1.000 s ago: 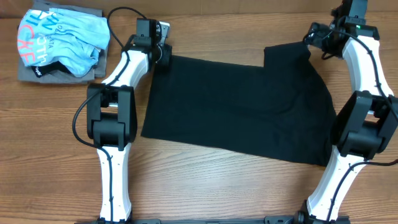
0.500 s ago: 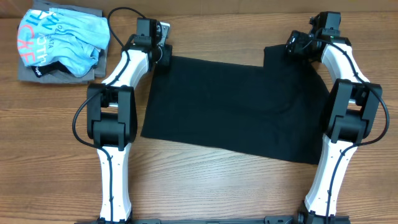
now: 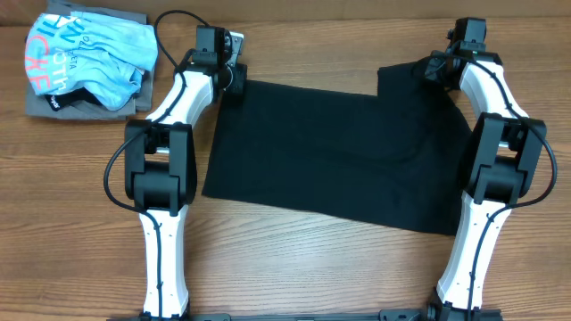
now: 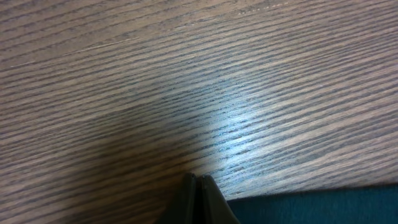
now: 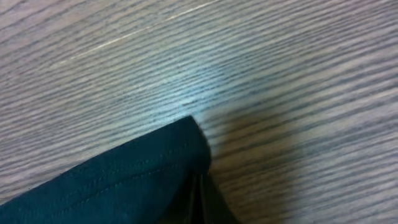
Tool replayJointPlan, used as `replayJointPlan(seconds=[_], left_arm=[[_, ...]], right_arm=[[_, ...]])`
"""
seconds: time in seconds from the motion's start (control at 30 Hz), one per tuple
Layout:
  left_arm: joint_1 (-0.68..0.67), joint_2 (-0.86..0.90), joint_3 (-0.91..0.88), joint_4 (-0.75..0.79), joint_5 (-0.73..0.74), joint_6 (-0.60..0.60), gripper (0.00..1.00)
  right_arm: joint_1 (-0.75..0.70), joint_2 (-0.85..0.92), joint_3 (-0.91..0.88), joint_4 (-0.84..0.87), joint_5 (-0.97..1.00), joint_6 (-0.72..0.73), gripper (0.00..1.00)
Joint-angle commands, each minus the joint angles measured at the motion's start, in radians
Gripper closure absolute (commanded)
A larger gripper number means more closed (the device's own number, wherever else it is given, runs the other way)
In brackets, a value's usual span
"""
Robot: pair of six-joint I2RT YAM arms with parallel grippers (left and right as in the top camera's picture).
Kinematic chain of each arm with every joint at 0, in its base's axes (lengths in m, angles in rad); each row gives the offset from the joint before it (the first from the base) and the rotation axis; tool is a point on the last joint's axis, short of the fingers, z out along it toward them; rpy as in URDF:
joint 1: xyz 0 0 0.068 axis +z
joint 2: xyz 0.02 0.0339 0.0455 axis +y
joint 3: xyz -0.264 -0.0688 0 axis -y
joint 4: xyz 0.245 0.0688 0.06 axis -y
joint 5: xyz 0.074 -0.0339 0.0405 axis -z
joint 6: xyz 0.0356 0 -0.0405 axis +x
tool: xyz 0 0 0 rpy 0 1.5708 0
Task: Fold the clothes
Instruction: 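Move both grippers to the top corners and smooth the shirt flat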
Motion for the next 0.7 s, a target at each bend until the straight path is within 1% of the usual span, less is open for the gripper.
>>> replayJointPlan(seconds=[0.0,0.13,0.23,0.3,0.33,0.4,0.5,0.53,0.57,0.6,0.67], left_arm=[[0.005,0.038,-0.004,-0.019,-0.005,-0.013,0.96],[0.005,0.035,0.002,-0.024,-0.004,-0.013,0.96],[0.005,0.019,0.048,-0.087,-0.004,-0.029,0.96],[0.005,-0.002,0.100,-0.170,0.001,-0.039,0.96],[0.005,-0.018,0.141,-0.246,0.003,-0.040,0.96],[0.005,-0.041,0.222,-0.419,0.003,-0.040,0.96],[0.005,-0.044,0.287,-0.586,0.002,-0.050,0.96],[0.005,-0.044,0.310,-0.648,-0.003,-0.084,0.96],[0.005,-0.044,0.333,-0.693,-0.005,-0.104,0.96],[0.005,-0.044,0.348,-0.717,-0.005,-0.108,0.96],[0.006,-0.044,0.391,-0.791,-0.005,-0.111,0.96]], right_arm=[[0.002,0.042,0.077,-0.060,0.011,0.025,0.96],[0.002,0.002,0.193,-0.161,0.012,0.026,0.96],[0.002,-0.044,0.224,-0.237,0.039,0.063,0.96],[0.002,-0.076,0.224,-0.291,0.045,0.111,0.96],[0.002,-0.093,0.224,-0.335,0.043,0.166,0.96],[0.004,-0.121,0.224,-0.422,0.033,0.215,0.96],[0.005,-0.158,0.224,-0.507,0.033,0.214,0.96],[0.005,-0.185,0.224,-0.555,0.033,0.214,0.96],[0.005,-0.213,0.224,-0.605,0.033,0.214,0.96],[0.005,-0.227,0.224,-0.630,0.033,0.214,0.96],[0.005,-0.271,0.224,-0.738,0.033,0.214,0.96]])
